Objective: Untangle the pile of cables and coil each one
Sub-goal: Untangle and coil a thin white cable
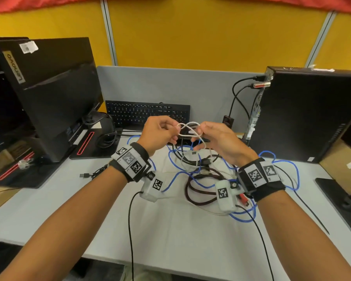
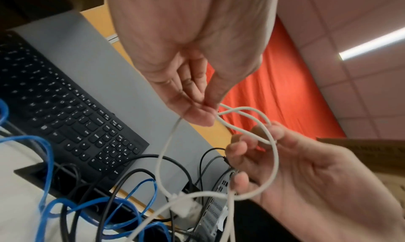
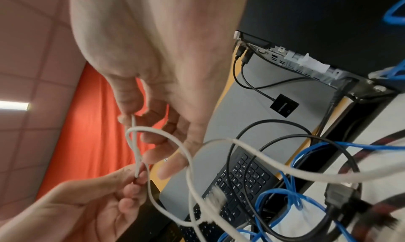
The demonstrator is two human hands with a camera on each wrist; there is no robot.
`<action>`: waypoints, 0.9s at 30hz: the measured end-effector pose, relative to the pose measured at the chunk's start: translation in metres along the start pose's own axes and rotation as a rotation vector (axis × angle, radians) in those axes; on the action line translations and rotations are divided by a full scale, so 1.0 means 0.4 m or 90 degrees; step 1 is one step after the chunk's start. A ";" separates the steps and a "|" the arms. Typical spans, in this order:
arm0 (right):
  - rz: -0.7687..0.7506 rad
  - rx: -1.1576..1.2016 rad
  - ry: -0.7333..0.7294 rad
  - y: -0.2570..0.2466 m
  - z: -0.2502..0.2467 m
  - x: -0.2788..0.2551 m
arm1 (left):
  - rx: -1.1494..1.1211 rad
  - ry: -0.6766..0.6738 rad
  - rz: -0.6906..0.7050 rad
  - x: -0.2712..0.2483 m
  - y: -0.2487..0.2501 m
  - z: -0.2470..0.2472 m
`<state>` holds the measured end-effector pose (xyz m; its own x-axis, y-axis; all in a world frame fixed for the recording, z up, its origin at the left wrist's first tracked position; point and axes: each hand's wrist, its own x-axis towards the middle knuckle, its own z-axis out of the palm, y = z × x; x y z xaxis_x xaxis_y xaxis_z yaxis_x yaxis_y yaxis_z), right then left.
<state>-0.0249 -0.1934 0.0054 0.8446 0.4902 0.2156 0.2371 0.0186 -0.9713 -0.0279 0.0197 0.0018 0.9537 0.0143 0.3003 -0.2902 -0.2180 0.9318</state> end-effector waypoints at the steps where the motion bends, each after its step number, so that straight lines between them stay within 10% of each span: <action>1: -0.006 0.020 -0.018 -0.002 -0.001 -0.001 | 0.001 0.002 -0.015 0.002 -0.005 -0.002; 11: -0.048 0.343 0.252 -0.016 -0.067 -0.006 | -0.087 0.145 -0.146 0.001 -0.058 -0.061; 18: 0.069 -0.076 0.290 -0.005 -0.050 0.011 | -0.084 -0.002 -0.098 0.003 -0.055 -0.041; 27: 0.006 -0.250 0.195 0.000 0.005 0.027 | 0.128 -0.080 -0.069 0.016 -0.057 -0.026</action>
<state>-0.0168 -0.1864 0.0075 0.9357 0.2090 0.2841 0.3422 -0.3429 -0.8748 -0.0159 0.0347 -0.0153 0.9842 -0.0705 0.1622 -0.1768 -0.4109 0.8944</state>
